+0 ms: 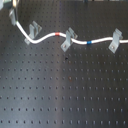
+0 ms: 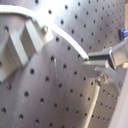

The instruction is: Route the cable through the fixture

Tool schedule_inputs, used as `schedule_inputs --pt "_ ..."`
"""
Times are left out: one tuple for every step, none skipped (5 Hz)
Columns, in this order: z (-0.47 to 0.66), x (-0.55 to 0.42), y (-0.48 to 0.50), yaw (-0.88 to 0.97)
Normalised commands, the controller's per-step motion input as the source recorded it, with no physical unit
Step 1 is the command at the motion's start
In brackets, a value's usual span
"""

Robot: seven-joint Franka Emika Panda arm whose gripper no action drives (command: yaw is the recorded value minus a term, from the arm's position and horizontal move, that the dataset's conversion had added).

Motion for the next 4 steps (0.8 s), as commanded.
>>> schedule_inputs --pt "-0.42 0.463 -0.123 0.25" --pt "0.00 0.447 -0.246 0.23" --pt "0.14 0.294 -0.491 -0.37" --pt "0.09 0.081 -0.506 -0.47"
